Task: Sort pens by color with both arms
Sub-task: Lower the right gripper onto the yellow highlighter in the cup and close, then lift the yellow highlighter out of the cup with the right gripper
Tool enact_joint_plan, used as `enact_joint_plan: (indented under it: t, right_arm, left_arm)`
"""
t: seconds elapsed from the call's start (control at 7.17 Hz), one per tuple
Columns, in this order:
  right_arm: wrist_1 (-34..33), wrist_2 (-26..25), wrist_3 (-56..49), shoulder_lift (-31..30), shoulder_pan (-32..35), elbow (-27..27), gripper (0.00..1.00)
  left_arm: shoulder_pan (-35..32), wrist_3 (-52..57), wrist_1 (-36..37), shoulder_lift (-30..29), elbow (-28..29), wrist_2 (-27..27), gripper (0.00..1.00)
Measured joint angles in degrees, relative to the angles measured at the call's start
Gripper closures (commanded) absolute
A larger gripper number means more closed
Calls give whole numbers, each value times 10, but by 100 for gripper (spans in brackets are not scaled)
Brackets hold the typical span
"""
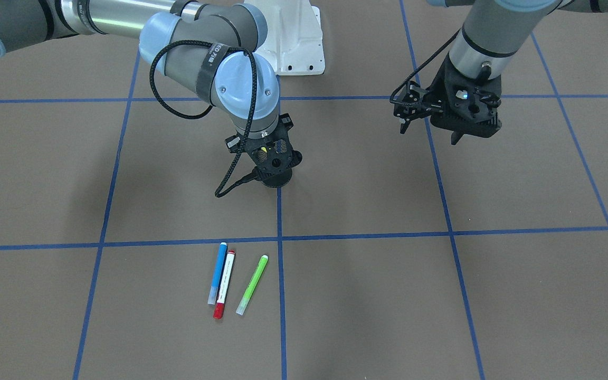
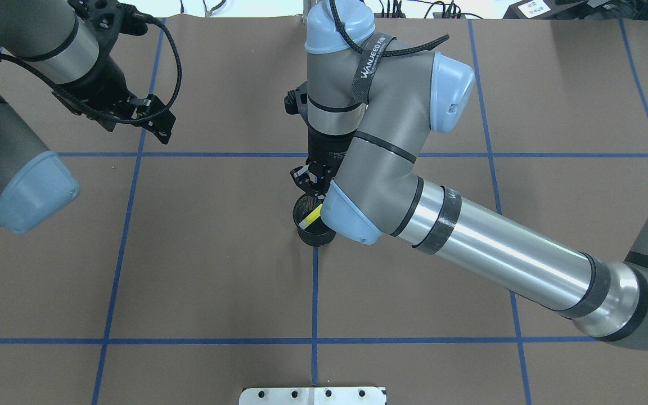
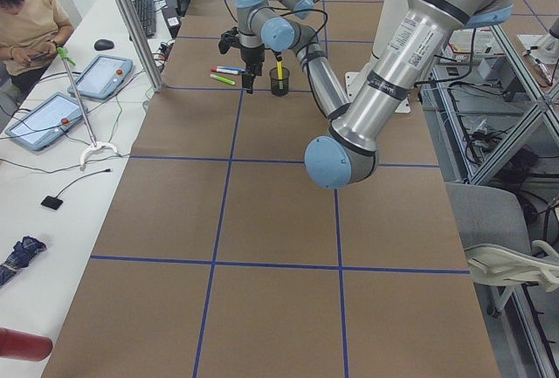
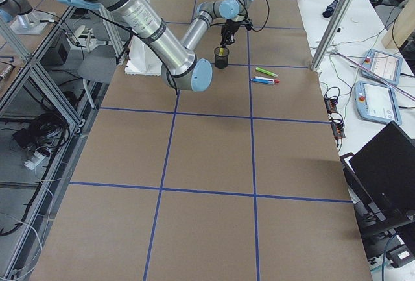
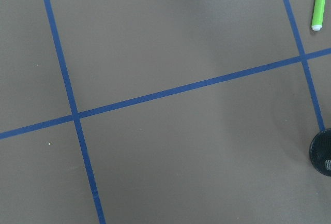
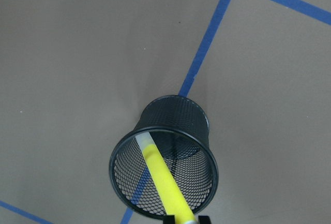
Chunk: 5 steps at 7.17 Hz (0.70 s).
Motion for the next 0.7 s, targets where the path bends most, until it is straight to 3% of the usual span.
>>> enact_joint_plan:
  t: [0.7]
  right_arm:
    - [-106,-2,43,4,27,112,100]
  left_arm:
    - [0,0,0,0,-7,0,1]
